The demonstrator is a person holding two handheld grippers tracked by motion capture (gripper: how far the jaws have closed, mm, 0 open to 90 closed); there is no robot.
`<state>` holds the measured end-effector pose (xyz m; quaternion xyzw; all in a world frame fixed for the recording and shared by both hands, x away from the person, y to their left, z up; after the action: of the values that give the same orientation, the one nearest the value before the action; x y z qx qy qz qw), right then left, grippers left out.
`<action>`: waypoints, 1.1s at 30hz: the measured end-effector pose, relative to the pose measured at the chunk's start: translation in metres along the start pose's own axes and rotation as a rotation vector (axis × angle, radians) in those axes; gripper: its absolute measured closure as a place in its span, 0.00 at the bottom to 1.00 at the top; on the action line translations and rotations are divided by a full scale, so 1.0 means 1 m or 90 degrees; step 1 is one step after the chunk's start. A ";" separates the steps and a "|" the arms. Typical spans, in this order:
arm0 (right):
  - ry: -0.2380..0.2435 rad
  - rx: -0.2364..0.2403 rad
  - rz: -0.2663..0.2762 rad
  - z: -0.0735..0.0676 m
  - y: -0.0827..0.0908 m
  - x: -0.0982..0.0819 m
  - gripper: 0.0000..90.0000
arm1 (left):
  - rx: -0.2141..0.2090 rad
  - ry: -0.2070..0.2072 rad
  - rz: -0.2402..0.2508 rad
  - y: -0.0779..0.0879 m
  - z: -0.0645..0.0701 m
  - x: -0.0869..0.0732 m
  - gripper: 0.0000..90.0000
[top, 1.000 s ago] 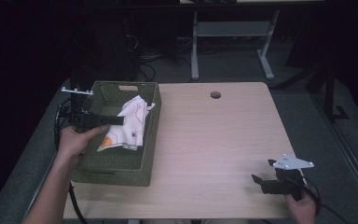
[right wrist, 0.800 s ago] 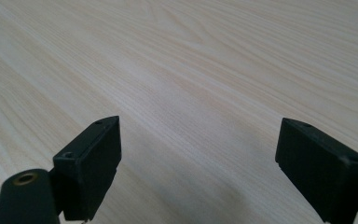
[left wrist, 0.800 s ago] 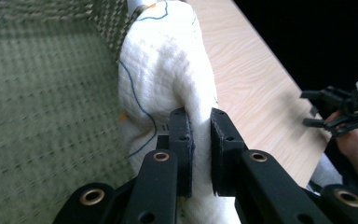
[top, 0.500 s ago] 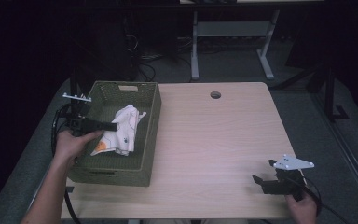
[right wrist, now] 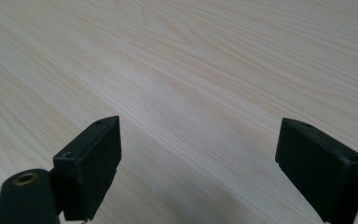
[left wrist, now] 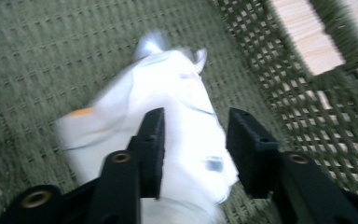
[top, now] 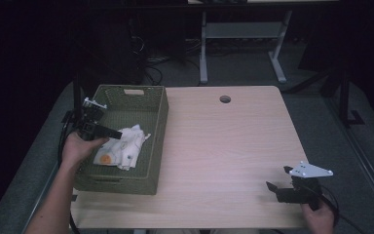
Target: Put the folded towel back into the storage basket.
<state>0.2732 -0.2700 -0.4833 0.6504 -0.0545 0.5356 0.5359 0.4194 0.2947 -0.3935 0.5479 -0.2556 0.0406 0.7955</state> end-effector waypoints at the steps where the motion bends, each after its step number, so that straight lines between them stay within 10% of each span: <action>1: -0.001 0.000 -0.001 0.000 0.000 0.000 0.15 | 0.003 -0.003 -0.001 -0.001 0.000 -0.001 0.63; 20: 0.005 0.010 -0.008 -0.003 -0.003 0.000 0.15 | -0.007 -0.023 -0.122 -0.045 0.016 -0.018 0.67; 33: 0.002 0.008 -0.003 0.001 0.000 -0.002 0.15 | 0.060 -0.041 -0.220 -0.079 0.020 -0.027 0.62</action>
<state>0.2729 -0.2716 -0.4848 0.6533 -0.0488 0.5356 0.5329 0.4153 0.2511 -0.4674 0.6215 -0.1805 -0.1025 0.7554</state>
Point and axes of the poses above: each handheld gripper's, and its own axes: y roughly backward along the jaws, x roughly out of its top, z roughly to its right, the point moved 5 cm from there along -y, roughly forward along the jaws, and after that the axes turned 9 degrees about y, right-handed, at the moved point
